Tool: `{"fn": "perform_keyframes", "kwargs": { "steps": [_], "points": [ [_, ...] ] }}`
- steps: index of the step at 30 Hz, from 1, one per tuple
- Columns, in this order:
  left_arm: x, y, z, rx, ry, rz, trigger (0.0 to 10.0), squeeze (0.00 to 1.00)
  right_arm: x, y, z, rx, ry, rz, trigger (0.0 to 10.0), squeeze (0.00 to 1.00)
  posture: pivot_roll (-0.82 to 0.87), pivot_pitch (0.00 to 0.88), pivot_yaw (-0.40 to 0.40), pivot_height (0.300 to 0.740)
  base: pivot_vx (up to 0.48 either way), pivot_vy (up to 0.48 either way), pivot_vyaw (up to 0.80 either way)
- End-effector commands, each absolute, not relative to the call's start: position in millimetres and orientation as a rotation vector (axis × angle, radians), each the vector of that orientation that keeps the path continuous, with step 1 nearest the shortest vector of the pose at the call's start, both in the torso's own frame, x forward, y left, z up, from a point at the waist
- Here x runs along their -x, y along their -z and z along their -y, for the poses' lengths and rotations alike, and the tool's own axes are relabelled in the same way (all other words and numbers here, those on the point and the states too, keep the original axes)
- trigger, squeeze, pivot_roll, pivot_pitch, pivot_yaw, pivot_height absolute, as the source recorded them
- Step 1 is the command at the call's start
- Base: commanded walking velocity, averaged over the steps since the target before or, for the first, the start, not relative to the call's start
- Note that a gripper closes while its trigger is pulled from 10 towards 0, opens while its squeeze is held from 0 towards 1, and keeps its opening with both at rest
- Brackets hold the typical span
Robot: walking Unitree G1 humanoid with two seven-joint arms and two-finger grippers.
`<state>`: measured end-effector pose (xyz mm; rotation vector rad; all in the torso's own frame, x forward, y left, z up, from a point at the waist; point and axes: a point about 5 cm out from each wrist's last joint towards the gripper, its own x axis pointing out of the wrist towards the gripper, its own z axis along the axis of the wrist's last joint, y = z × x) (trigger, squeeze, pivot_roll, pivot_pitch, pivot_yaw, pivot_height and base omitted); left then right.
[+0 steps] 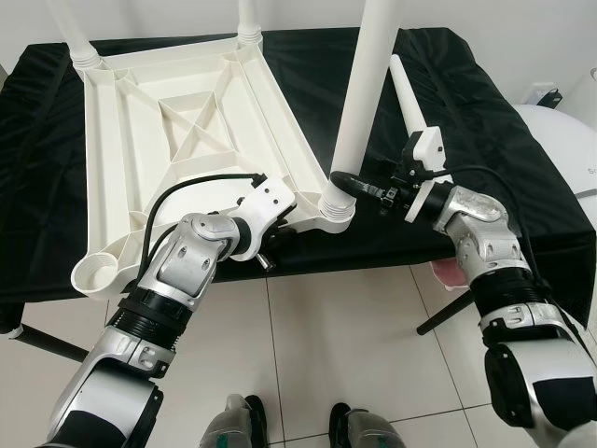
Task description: Building children table
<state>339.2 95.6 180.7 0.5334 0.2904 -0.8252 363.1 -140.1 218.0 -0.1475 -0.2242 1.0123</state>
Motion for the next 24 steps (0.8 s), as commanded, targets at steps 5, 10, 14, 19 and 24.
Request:
{"fn": "perform_keyframes", "kwargs": {
  "steps": [5,10,14,19,24],
  "points": [
    [-339.3,-193.6,-95.4,-0.551,0.77,-0.221,10.0,0.0,-362.4,-197.5,141.0,0.124,-0.956,0.152,10.0,0.0,-0.09,0.184,-0.001,0.74,0.0,0.0,0.0],
    [-339.0,-193.7,-94.9,-0.55,0.772,-0.22,10.0,0.0,-363.5,-199.1,143.3,0.116,-0.92,0.164,10.0,0.0,-0.09,0.184,-0.001,0.74,0.0,0.0,0.0],
    [-339.2,-193.6,-94.8,-0.551,0.773,-0.22,10.0,0.0,-364.2,-200.2,144.4,0.115,-0.899,0.173,10.0,0.0,-0.09,0.182,0.002,0.74,0.0,0.0,0.0],
    [-339.3,-194.0,-94.5,-0.551,0.773,-0.219,10.0,0.0,-364.8,-202.1,145.0,0.11,-0.869,0.19,10.0,0.0,-0.09,0.182,-0.001,0.74,0.0,0.0,0.0],
    [-339.6,-194.8,-94.5,-0.554,0.771,-0.216,10.0,0.0,-362.9,-204.2,143.5,0.103,-0.842,0.218,10.0,0.0,-0.09,0.182,-0.001,0.74,0.0,0.0,0.0]
  ]
}}
